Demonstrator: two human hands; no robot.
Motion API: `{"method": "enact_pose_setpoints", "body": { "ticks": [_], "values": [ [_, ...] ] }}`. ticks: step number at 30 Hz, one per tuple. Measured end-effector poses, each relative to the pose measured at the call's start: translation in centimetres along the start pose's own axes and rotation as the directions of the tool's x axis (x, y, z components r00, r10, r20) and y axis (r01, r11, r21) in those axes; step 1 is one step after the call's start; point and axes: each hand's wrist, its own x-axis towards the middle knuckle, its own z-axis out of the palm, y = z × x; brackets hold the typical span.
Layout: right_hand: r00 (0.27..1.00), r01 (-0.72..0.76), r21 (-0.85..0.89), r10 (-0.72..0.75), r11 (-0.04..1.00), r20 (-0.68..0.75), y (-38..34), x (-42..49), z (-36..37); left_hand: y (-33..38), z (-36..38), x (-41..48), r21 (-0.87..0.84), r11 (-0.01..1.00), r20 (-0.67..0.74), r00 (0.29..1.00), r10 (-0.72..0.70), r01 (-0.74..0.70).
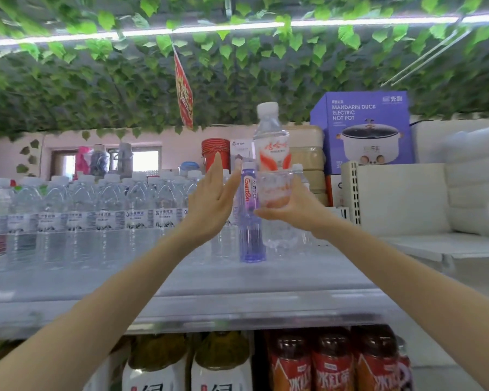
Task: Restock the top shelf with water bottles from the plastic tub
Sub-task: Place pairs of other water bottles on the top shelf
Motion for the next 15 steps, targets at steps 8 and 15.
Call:
{"method": "enact_pose_setpoints", "body": {
  "ticks": [8, 15],
  "values": [
    [0.962, -0.245, -0.011, 0.242, 0.969, -0.123, 7.5, 3.1, -3.4, -4.6, 0.3, -2.7, 0.425, 0.904, 0.192, 0.972, -0.138, 0.044],
    [0.875, -0.481, -0.233, 0.447, 0.845, -0.185, 10.2, 3.9, -2.3, -5.0, 1.5, -3.1, 0.384, 0.923, 0.257, 0.963, -0.083, -0.023]
  ]
}}
